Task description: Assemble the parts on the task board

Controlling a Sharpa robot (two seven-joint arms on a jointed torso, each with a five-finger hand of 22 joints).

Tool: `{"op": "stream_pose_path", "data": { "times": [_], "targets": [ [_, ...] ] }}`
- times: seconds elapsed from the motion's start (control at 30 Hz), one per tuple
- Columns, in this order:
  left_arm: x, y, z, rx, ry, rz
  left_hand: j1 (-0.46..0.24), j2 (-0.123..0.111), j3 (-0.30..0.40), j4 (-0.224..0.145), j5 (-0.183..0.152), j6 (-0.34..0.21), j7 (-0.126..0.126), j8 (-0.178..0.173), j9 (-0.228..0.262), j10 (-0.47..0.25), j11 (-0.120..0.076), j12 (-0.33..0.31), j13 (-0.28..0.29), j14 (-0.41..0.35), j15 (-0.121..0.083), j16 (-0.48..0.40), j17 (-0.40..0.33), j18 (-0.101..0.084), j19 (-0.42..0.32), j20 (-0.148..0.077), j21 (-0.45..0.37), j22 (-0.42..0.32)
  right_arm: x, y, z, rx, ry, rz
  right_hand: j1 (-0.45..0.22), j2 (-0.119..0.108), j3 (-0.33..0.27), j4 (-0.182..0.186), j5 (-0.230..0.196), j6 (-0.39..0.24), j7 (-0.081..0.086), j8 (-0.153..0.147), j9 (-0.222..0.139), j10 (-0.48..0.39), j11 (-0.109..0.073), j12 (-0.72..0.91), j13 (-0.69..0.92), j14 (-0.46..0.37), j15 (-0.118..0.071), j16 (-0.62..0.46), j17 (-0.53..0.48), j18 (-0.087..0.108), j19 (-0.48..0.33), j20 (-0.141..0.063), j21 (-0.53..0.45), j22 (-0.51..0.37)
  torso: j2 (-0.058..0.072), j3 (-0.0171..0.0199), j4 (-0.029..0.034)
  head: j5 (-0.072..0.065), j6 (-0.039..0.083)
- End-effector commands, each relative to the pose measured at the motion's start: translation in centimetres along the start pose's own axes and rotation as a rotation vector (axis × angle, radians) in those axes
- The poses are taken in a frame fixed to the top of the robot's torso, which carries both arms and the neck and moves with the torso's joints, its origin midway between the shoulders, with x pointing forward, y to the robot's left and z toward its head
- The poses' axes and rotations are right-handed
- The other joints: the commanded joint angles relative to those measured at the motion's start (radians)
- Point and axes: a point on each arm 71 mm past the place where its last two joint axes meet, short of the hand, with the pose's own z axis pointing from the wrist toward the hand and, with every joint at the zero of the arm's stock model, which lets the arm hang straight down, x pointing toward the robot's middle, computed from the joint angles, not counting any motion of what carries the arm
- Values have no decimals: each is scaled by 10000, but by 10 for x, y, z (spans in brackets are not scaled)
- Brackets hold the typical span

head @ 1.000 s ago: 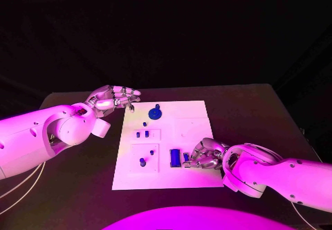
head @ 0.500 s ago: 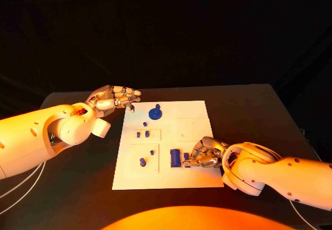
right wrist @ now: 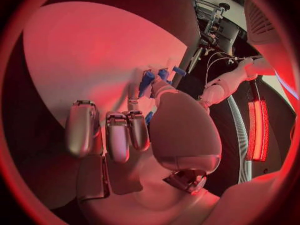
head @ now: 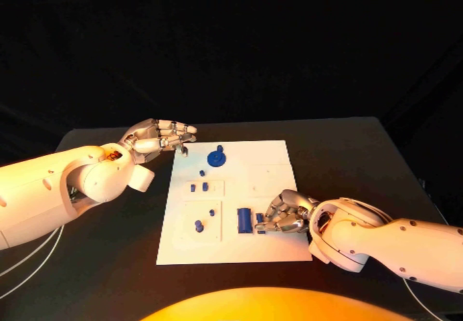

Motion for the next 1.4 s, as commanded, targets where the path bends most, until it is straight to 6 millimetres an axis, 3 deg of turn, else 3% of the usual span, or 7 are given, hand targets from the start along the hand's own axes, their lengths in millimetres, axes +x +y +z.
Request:
{"op": "stream_pose_path", "data": {
  "times": [0.03,0.37,0.87,1.03,1.23,1.37,1.4],
  "targets": [
    [2,-1,1,54,173,-50,1,120,20,1,40,-77,17,57,-11,-68,-18,65,-14,-9,34,-54,12,136,36,16,-33,-12,0,-5,1,128,-82,-181,239,2,-57,-39,-69,108,-16,22,15,652,-44,71,2022,964,-26,33,2249,-98,372,-4,56,1950,3,0,2,-15,-14],
    [2,-1,1,51,175,-36,1,120,20,1,40,-77,17,57,-11,-68,-18,65,-14,-9,34,-54,12,136,36,16,-33,-12,-1,-3,2,-59,-149,-192,453,-122,-375,75,-90,139,-6,26,14,657,-44,83,2033,965,-37,36,2259,-101,368,-29,55,1950,-2,-2,-1,-24,-18],
    [1,-1,1,66,143,-27,1,128,24,1,39,-80,18,60,-12,-71,-17,67,-16,-9,33,-56,15,137,41,17,-40,-15,-12,-4,-5,-553,-715,635,-217,206,-1264,99,-33,21,59,-79,-49,588,17,-59,1945,933,16,-24,2107,-50,297,20,-260,1880,-15,-22,-12,-54,68],
    [1,-1,2,152,15,-69,-9,126,20,7,37,-81,19,61,-13,-73,-16,68,-16,-9,35,-56,16,136,41,18,-43,-16,-27,-2,-5,-1477,-1329,1498,-240,374,-2220,87,708,-645,337,-490,-191,163,255,-846,1442,728,211,-423,1239,232,-188,189,-2130,1447,-74,-91,-51,-80,212],
    [-3,2,4,394,-535,-228,-153,92,-39,111,13,-108,19,60,-20,-94,-6,69,-20,-18,54,-59,25,128,30,37,-101,-49,-61,-2,3,-2686,-2398,3096,205,749,-2656,70,875,-1097,551,-853,-292,-224,455,-1466,1027,593,378,-739,681,430,-541,351,-3546,1096,-213,-221,-125,-86,467],
    [-9,3,8,633,-1241,-550,-227,26,-46,233,9,-174,26,62,-35,-130,19,92,-22,-575,129,-360,-72,97,-284,117,-475,-226,-91,-9,16,-3085,-3081,4251,862,963,-2882,56,1230,-1434,727,-949,-277,-1528,624,-3398,-317,-30,542,-1783,-1010,863,-1563,513,-6818,208,-292,-304,-169,-87,756],
    [-11,3,9,704,-1471,-674,-246,12,-50,280,5,-195,31,67,-39,-145,34,101,-22,-771,163,-498,-133,91,-412,158,-651,-315,-100,-11,21,-3151,-3271,4511,1124,1059,-2909,42,1321,-1573,799,-949,-284,-2338,695,-4471,-1088,-502,617,-2480,-2020,1075,-2187,587,-8549,-310,-315,-320,-179,-87,868]
  ]
}}
